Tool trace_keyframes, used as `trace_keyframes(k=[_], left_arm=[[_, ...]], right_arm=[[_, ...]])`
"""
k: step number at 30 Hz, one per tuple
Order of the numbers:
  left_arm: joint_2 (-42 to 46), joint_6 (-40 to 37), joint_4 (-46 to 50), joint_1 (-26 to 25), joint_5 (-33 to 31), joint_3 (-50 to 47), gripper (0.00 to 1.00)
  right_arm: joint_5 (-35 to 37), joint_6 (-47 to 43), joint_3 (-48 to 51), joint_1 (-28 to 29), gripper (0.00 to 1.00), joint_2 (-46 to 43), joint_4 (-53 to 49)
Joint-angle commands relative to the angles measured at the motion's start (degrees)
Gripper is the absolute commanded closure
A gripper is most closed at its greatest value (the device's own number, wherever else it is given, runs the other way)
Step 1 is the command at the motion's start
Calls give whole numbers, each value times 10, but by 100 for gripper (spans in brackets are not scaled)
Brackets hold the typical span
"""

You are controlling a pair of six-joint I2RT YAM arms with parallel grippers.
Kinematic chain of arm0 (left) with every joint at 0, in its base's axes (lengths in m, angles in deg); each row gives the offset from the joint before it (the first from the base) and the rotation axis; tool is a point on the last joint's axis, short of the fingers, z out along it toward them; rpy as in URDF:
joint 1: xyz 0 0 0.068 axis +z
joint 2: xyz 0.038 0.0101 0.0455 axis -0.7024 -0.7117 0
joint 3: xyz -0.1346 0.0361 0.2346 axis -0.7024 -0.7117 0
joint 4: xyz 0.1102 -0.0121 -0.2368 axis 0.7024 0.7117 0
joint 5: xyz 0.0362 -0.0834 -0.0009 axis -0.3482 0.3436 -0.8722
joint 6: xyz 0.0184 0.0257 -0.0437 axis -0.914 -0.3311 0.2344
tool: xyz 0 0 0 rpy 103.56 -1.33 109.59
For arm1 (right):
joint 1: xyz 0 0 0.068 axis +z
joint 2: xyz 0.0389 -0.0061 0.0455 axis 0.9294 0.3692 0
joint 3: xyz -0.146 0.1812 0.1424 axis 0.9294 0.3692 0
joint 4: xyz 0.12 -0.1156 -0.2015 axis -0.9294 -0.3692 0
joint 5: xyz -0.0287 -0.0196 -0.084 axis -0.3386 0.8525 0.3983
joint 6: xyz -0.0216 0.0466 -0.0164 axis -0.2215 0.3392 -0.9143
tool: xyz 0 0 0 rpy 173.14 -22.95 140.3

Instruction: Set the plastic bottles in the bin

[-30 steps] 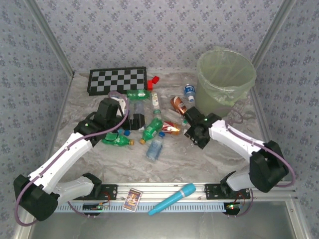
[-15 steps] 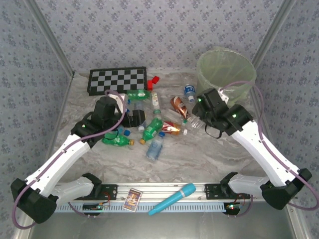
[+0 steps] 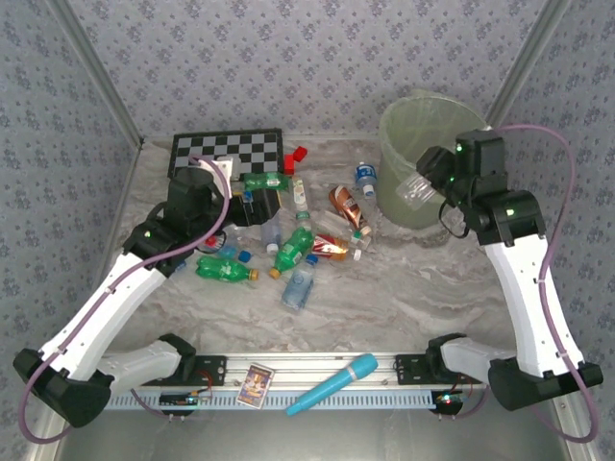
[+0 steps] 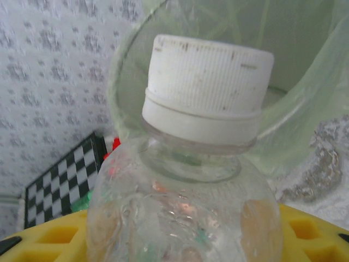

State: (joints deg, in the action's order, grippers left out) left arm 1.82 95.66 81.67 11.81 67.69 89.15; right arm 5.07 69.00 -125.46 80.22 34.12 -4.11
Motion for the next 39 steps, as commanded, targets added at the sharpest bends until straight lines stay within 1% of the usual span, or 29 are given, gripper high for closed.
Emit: trace_keyframes(k=[1, 5, 9, 14, 18, 21, 26, 31, 35, 38, 39], left_arm=[[-6, -7, 11, -4, -10, 36, 0], [-7, -15, 18, -4, -16, 50, 0], [2, -13, 27, -4, -24, 54, 0], [15, 4, 19, -4, -25, 45, 0], [29, 6, 16, -4, -38, 32, 0], [37, 5, 19, -4, -44, 29, 0], [43, 4, 23, -4, -51, 29, 0], [50, -2, 26, -4, -59, 25, 0], [48, -8, 30, -4, -61, 26, 0], [46, -9, 29, -4, -60, 28, 0], [45, -9, 30, -4, -60, 28, 0]], right_arm=[[-76, -15, -33, -52, 51, 25, 71], [-120, -2, -82, -103, 50, 88, 88], [-151, 22, -141, -129, 46, 165, 98], [-158, 46, -193, -141, 46, 244, 93], [-154, 51, -227, -142, 45, 299, 88], [-155, 56, -266, -141, 45, 340, 56], [-154, 58, -276, -130, 43, 365, 44], [-148, 62, -266, -128, 39, 365, 44], [-148, 61, -266, -128, 39, 365, 41], [-156, 59, -270, -127, 26, 365, 38], [-155, 58, -271, -127, 19, 364, 35]])
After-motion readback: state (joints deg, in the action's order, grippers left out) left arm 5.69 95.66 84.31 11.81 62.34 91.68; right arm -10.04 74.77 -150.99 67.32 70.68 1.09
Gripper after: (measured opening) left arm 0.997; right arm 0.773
